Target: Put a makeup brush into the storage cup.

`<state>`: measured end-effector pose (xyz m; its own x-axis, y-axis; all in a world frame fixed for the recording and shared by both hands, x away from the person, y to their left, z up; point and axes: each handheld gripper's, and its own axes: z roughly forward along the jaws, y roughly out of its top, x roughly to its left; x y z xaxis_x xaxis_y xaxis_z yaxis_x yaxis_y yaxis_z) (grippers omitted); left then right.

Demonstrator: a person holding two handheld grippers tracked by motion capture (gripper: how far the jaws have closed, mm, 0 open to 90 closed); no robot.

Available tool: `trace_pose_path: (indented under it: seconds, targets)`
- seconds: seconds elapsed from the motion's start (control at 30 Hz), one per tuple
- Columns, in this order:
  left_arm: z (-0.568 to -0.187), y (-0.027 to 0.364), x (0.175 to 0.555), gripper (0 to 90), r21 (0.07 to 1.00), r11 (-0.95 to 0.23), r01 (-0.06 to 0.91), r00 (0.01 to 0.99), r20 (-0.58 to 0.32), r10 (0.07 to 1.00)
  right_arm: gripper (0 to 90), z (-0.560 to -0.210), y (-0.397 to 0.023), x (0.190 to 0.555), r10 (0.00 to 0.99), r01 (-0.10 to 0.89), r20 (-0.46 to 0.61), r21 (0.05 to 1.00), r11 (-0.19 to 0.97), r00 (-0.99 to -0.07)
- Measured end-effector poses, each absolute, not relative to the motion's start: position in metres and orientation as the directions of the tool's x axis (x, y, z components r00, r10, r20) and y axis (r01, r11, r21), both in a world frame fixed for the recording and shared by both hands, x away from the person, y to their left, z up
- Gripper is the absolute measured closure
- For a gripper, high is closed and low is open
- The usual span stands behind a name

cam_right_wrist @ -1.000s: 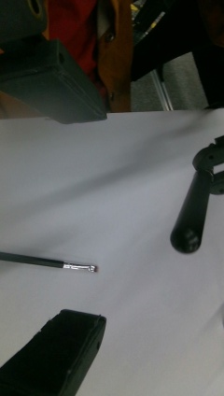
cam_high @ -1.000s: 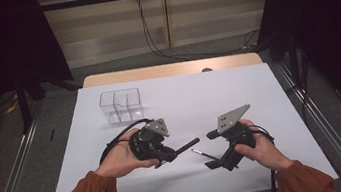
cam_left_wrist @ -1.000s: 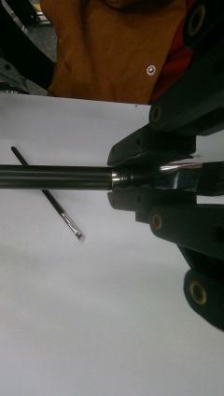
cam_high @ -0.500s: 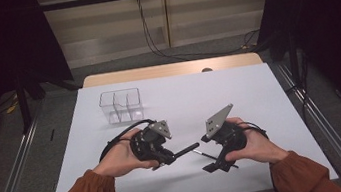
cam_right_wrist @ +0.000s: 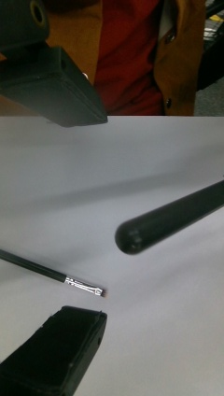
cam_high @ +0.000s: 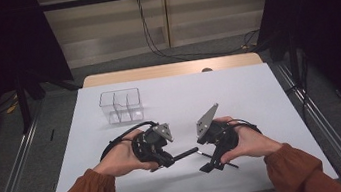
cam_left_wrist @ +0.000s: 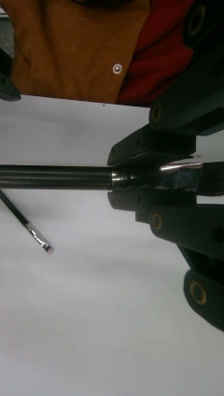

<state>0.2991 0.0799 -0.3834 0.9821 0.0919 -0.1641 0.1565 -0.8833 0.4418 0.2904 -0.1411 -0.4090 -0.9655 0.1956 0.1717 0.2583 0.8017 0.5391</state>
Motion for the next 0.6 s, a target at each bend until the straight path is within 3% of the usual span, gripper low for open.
trace_pose_path:
  seconds: [0.07, 0.47, 0.6]
  targets:
    - [-0.385, 0.079, 0.298, 78.1, 0.436, -0.886, 0.156, 0.982, -0.168, 0.090, 10.5, -0.408, -0.139, 0.291, 0.160, 0.227, 0.170, 0.538, 0.811, -0.972]
    - [-0.390, 0.078, 0.298, 78.1, 0.402, -0.903, 0.151, 0.981, -0.176, 0.086, 14.3, -0.406, -0.124, 0.303, 0.135, 0.195, 0.169, 0.419, 0.887, -0.976]
    - [-0.392, 0.077, 0.297, 78.1, 0.399, -0.903, 0.158, 0.979, -0.180, 0.092, 20.8, -0.409, -0.121, 0.304, 0.125, 0.181, 0.162, 0.404, 0.897, -0.979]
